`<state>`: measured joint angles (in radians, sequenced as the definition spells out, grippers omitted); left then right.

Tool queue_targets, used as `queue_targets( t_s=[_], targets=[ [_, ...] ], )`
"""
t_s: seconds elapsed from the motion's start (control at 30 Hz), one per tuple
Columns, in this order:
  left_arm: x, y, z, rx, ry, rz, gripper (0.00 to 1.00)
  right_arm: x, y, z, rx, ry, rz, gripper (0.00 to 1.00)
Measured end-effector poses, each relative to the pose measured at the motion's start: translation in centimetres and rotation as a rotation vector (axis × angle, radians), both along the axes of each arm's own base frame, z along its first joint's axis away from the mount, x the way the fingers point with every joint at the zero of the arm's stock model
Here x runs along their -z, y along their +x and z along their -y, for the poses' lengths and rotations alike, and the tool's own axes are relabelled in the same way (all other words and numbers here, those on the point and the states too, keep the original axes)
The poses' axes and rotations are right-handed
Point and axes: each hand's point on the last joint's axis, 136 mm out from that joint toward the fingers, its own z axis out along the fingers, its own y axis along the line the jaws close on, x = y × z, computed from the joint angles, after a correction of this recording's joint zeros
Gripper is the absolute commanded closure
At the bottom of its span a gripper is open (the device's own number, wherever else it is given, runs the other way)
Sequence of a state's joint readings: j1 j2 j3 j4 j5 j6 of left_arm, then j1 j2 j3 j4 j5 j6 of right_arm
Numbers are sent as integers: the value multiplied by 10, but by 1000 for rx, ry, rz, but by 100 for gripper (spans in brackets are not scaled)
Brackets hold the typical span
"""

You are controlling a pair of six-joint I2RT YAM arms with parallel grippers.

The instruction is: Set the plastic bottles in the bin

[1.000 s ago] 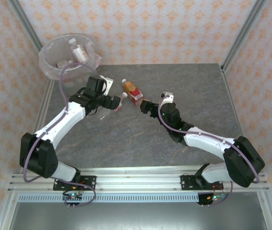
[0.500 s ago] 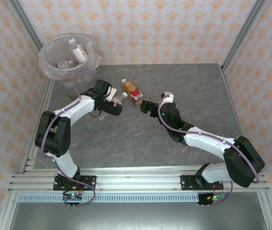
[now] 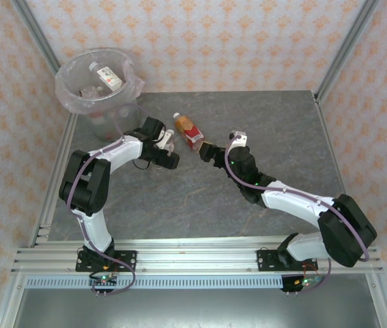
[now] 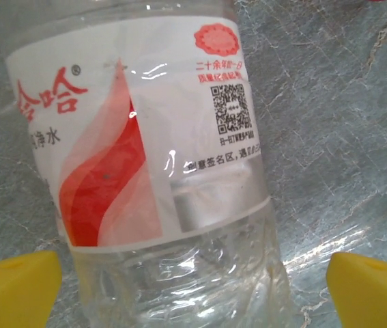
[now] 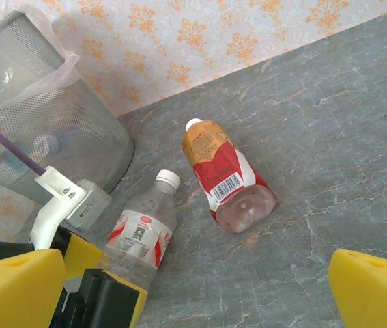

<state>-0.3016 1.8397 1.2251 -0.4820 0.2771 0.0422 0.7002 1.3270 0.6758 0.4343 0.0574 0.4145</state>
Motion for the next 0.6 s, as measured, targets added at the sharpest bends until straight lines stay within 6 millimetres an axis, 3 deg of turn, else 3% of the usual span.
queue_targets(
  t_s=[0.17,0.3,0.43,0.6],
  targets=[
    [-5,15,-9,-36,65,24,0,0,0,0,0,0,0,1],
    [4,30,-13,-44,132,21,6,0,0,0,0,-1,0,1],
    [19,29,-16,-33,186,-15,9,0,0,0,0,-2,-1,1],
    [20,29,-15,-23,197,-30,12,2,0,2,6,-8,-7,1]
  ],
)
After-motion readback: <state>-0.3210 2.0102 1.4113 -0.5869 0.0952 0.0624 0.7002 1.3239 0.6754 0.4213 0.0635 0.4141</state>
